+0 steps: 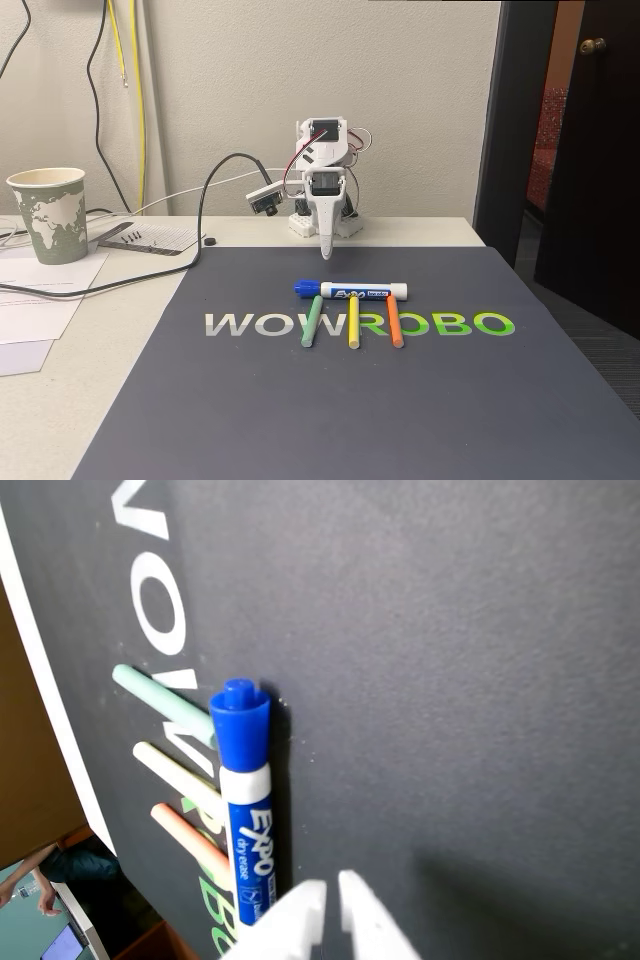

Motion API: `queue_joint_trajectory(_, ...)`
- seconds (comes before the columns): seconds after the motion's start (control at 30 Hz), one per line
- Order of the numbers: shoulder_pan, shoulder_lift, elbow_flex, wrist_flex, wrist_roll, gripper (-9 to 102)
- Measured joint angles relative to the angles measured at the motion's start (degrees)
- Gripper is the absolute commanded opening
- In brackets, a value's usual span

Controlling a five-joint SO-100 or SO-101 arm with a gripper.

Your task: Pick up the blue marker.

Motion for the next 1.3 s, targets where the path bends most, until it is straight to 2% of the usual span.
queue_joint_trajectory(0.13, 2.5, 0.0, 0.1, -0.4, 0.0, 0)
queue_joint_trajectory(1.3, 2.7, 0.0, 0.1, -0.5, -0.2, 0)
